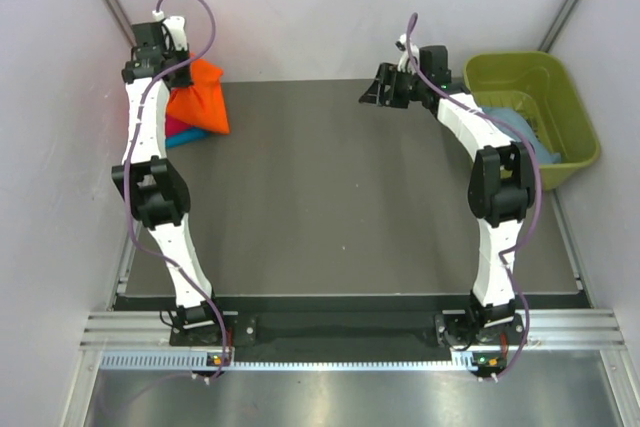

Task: Fold and stack the t-shirts
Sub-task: Neatly place the folded tshirt to the corner

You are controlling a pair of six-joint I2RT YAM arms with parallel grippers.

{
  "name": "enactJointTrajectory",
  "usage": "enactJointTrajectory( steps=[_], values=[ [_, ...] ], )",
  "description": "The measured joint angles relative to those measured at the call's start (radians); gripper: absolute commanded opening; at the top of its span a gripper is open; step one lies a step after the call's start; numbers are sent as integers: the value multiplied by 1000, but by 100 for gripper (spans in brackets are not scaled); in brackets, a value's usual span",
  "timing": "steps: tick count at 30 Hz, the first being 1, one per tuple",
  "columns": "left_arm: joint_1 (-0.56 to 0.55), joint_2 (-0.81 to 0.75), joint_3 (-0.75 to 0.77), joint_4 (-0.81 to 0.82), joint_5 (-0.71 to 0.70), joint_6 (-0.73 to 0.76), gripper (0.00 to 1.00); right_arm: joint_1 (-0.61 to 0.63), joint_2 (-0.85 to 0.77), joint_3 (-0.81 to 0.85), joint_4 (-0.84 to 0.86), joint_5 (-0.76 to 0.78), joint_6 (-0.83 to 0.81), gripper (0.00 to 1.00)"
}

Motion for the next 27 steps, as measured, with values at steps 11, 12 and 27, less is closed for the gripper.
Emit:
enactJointTrajectory(
  steps=[11, 12, 27],
  values=[
    [-12, -1, 3, 39, -241, 73, 0, -25, 5, -26, 11, -17, 27, 72],
    [-12, -1, 3, 48, -267, 80, 0, -25, 5, -26, 14, -18, 27, 72],
    [-17, 75, 41, 208, -506, 171, 0, -25, 5, -43, 29, -18, 26, 72]
  ],
)
